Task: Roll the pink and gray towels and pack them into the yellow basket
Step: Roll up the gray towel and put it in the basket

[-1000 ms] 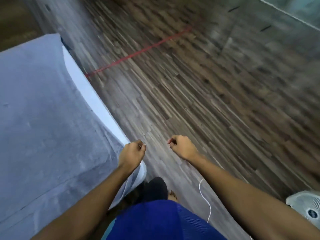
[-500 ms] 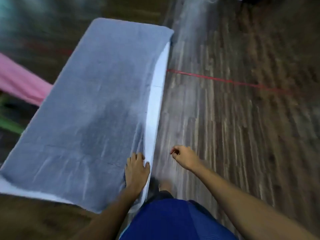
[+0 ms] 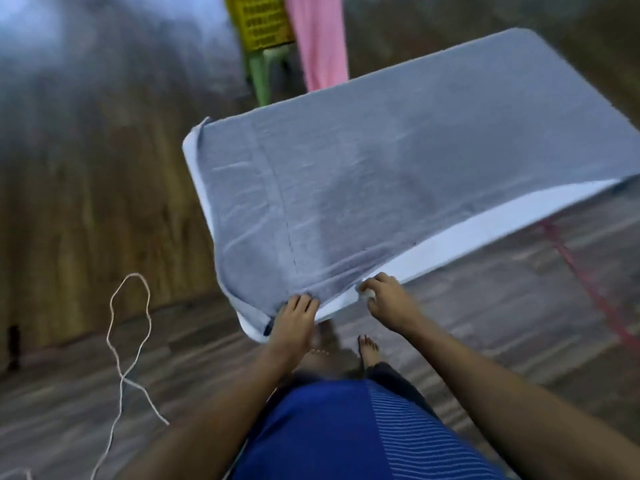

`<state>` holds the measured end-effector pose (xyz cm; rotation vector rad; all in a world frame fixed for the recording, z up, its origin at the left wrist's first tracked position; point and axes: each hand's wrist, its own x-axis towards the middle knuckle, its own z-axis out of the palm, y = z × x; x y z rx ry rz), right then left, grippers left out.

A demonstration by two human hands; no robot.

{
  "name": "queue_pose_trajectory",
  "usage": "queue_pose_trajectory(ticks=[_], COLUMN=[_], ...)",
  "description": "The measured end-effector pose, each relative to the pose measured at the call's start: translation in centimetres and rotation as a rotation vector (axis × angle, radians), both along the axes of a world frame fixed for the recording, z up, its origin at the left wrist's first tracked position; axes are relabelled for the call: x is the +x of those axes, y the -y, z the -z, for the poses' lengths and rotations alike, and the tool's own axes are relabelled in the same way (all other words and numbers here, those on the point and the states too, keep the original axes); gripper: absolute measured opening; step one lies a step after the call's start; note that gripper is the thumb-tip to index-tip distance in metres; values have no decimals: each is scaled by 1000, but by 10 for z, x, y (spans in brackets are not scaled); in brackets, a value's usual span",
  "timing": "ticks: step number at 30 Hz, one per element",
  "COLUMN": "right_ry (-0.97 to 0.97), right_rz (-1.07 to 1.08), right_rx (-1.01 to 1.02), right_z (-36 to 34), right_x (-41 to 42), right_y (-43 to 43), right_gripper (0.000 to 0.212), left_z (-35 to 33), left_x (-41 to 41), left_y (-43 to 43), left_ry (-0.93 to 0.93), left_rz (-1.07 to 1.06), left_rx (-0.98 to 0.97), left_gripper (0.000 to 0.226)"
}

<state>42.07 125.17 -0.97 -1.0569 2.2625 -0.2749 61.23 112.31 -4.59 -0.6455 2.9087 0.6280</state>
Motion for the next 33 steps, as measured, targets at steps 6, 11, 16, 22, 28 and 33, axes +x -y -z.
queue_pose_trajectory(ticks=[6,11,16,22,28,33], right_ry=[-206,-299,-251,-277,-129,9], right_rz=[-363,-482,-492,-432,-440,-341], right_rx=[87,3,-91,-217,-162,-53], right_z=[9,16,23,29,37,37], right_x=[-55,-88,-110,-94,-77,-87], right_y=[-14,-18,-18,-31,-63,-71], right_gripper=[57,61,52,19,21,25], left_z=[-7,-9,-11,-10,-7,-1], left_x=[-5,-3,1,15,20,11], left_y=[-31,-44,-54,-52,-55,-65], left_ry=[38,11,-49,-31,24,98], left_rz=[-177,-268,-296,-355,-399,-453], left_rx=[-10,-3,10,-4,-41,-64], left_gripper=[42,37,32,31,30,24])
